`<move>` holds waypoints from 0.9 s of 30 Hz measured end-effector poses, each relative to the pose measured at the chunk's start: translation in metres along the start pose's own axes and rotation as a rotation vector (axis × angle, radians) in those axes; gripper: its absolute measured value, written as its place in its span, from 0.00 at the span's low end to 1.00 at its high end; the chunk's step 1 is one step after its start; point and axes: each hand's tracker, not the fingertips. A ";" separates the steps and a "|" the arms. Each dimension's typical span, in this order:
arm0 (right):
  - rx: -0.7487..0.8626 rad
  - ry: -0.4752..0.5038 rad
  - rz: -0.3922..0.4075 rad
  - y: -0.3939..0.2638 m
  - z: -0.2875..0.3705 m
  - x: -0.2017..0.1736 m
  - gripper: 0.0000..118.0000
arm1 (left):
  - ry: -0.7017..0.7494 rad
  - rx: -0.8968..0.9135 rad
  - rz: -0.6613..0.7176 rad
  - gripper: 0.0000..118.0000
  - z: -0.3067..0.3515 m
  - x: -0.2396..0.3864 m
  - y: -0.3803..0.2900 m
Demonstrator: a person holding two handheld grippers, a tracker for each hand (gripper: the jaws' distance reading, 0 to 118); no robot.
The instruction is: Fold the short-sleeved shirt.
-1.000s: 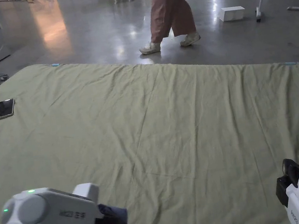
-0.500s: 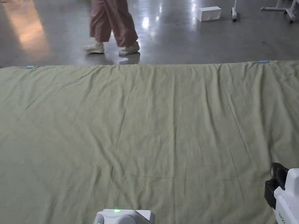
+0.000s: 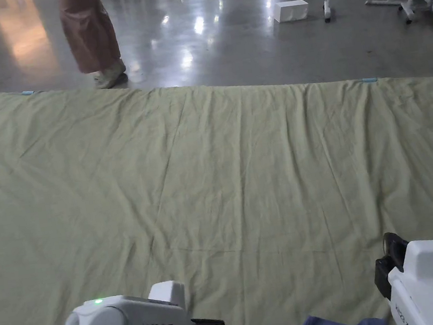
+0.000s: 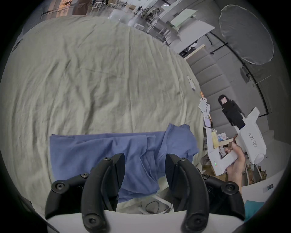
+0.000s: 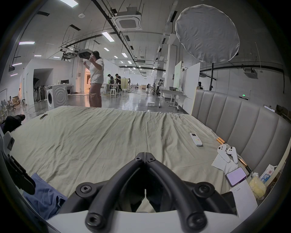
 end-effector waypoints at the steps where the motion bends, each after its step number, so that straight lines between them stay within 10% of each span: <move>1: -0.001 0.000 -0.001 0.000 0.000 0.000 0.00 | 0.018 0.006 0.002 0.46 -0.001 -0.002 0.000; 10: -0.004 0.002 -0.014 -0.002 0.002 0.001 0.00 | 0.051 -0.073 -0.003 0.16 -0.076 -0.002 -0.015; 27: -0.001 0.016 -0.007 -0.001 0.007 -0.003 0.00 | -0.012 0.112 0.040 0.19 0.010 -0.042 -0.032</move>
